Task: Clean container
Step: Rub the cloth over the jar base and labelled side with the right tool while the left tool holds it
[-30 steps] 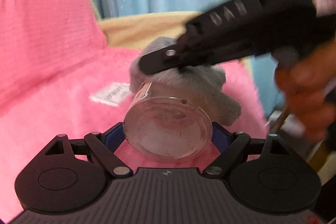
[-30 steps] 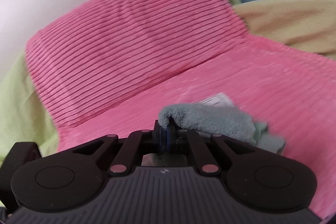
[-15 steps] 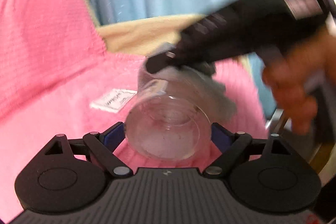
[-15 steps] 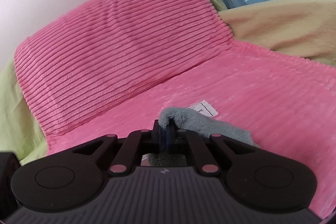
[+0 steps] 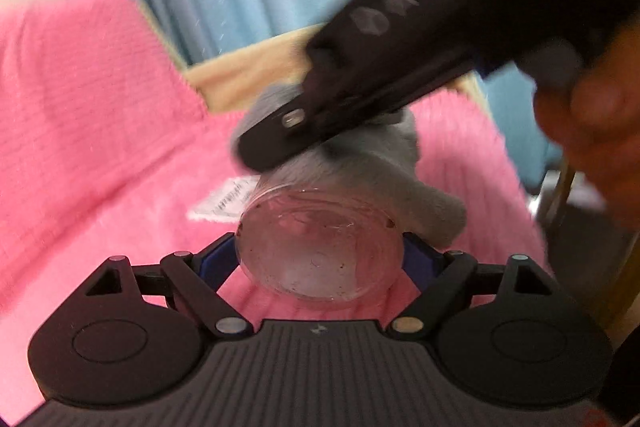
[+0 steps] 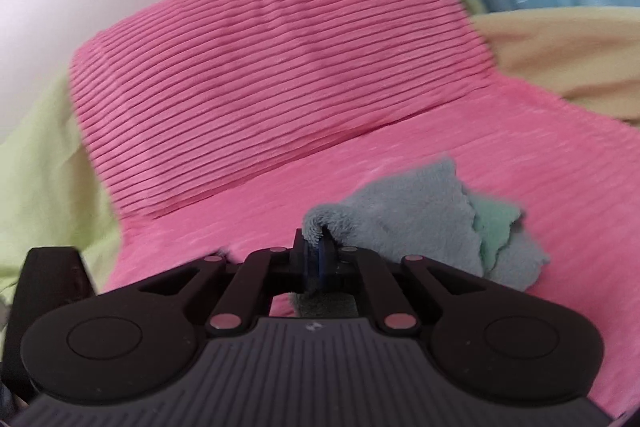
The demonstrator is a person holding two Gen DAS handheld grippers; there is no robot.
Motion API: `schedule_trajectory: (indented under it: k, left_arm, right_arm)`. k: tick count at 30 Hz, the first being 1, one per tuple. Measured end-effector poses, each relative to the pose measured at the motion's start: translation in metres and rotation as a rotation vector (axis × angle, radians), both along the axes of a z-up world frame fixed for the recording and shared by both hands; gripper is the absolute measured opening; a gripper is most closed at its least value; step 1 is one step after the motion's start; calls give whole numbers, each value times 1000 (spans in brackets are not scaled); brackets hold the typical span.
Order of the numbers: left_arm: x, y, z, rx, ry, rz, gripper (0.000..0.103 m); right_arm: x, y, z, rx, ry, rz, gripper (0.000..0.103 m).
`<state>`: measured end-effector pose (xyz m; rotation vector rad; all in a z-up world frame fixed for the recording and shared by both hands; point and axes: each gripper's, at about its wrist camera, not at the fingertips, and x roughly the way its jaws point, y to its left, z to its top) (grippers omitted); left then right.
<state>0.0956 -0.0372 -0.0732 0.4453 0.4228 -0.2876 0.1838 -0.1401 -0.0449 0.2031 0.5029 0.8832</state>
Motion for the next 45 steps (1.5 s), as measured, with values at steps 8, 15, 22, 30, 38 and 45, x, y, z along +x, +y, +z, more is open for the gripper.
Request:
schedule_trajectory:
  k: [8,15,22,30,38,45]
  left_arm:
    - [-4,-12,-4,90,-41,-25,87]
    - [17,37,10,-350,125,30,93]
    - [19,34,5,-307,103,10,87]
    - [7,3,-9,9,-13,-21,86]
    - [4,-1,-10,4,-9,-20,86]
    - [3,-5,-10,2,-7,-6,86]
  right_arm:
    - [27,-25,-4,38,28,-172,2]
    - [27,-21,-5,20,8,-178,2]
    - [19,-14,-4,6,0,-122,3]
    - [6,-1,-2,-15,-18,-1,2]
    - [23,-15,-6,6,-13,-182,2]
    - [23,-12,-7,-7,-26,-180,2]
